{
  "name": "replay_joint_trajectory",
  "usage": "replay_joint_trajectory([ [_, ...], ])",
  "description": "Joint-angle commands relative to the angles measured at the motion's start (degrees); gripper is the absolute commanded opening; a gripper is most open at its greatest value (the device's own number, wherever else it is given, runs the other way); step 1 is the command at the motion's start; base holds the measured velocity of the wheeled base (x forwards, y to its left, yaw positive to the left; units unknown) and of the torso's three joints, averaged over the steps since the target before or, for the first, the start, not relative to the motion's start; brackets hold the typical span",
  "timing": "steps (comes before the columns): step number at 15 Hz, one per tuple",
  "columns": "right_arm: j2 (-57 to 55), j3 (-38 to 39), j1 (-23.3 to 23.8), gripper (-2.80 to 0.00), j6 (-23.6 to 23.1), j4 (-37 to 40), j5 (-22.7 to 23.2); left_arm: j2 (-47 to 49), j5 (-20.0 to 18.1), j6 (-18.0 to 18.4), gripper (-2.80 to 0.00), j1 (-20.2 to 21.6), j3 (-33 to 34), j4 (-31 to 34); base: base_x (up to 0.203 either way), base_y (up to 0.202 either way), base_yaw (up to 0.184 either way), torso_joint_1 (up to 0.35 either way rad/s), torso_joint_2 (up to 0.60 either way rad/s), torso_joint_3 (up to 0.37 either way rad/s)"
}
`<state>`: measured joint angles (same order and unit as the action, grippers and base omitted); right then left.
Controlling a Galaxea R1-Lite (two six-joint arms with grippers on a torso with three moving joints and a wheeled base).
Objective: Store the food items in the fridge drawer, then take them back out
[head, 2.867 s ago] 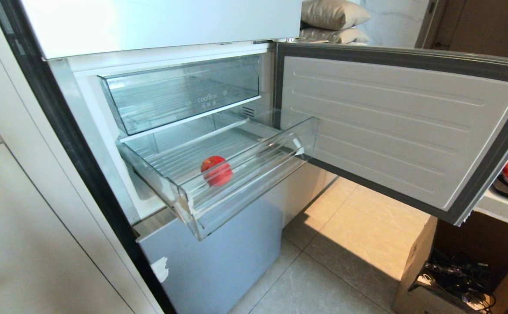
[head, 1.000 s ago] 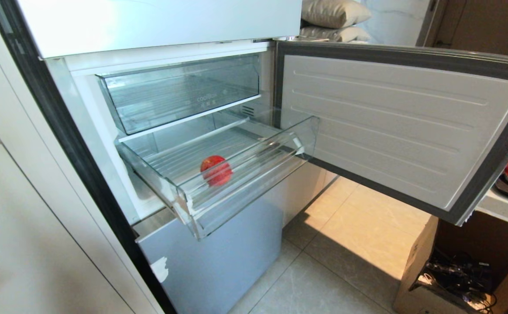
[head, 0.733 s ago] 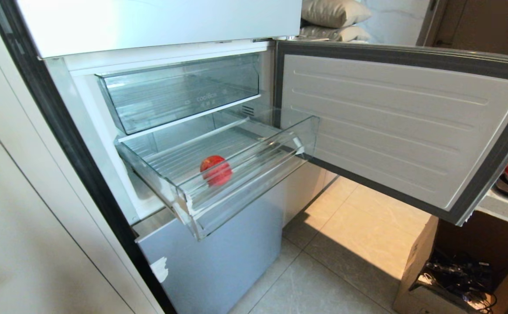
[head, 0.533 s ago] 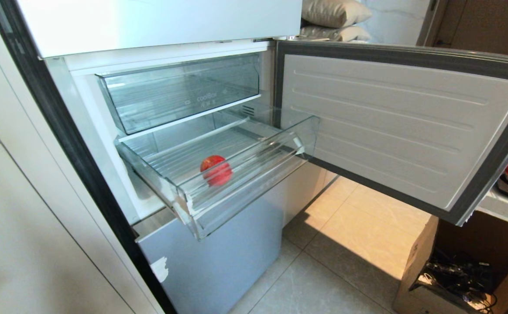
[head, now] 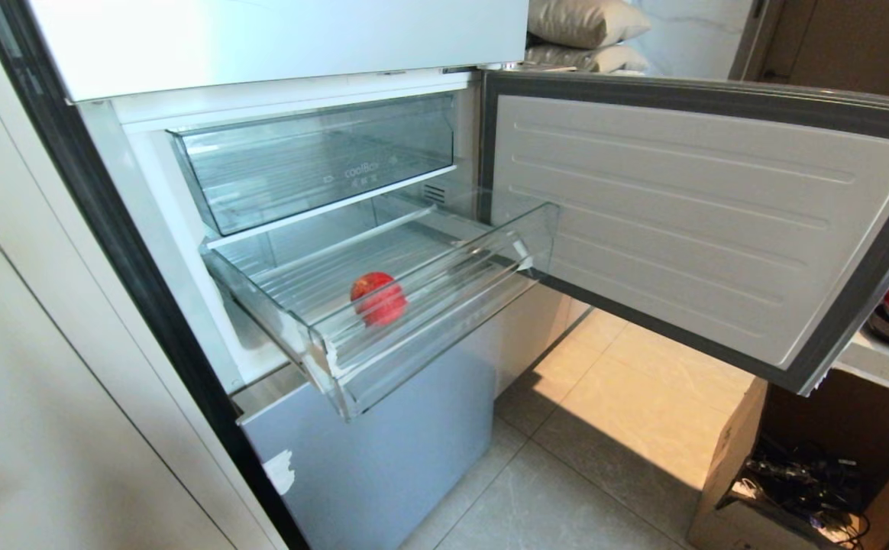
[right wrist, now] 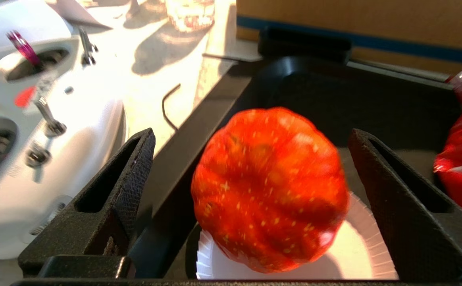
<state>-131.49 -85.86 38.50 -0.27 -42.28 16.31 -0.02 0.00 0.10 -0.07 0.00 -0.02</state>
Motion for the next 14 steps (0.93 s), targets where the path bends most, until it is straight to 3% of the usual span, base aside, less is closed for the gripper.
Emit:
replay_joint_trajectory([
  [1, -1.62, -0.27, 0.00, 0.00, 0.00, -0.26, 0.12, 0.02, 0.00, -0.01, -2.80, 0.05, 0.00, 0.02, 0.000, 0.000, 0.000, 0.000, 0.00, 0.000],
  [6, -2.19, -0.19, -0.09, 0.00, 0.36, -0.26, 0.21, 0.02, 0.00, -0.01, -2.80, -0.01, 0.00, 0.02, 0.000, 0.000, 0.000, 0.000, 0.00, 0.000],
  [7, -2.19, -0.19, -0.09, -2.80, 0.53, -0.26, 0.21, 0.02, 0.00, -0.01, -2.80, 0.04, 0.00, -0.06, 0.000, 0.000, 0.000, 0.000, 0.00, 0.000],
  [14, 3.24, 1.15, -0.09, -2.80, 2.70, 0.10, 0.00, 0.02, 0.00, -0.01, -2.80, -0.01, 0.00, 0.02, 0.000, 0.000, 0.000, 0.000, 0.00, 0.000],
])
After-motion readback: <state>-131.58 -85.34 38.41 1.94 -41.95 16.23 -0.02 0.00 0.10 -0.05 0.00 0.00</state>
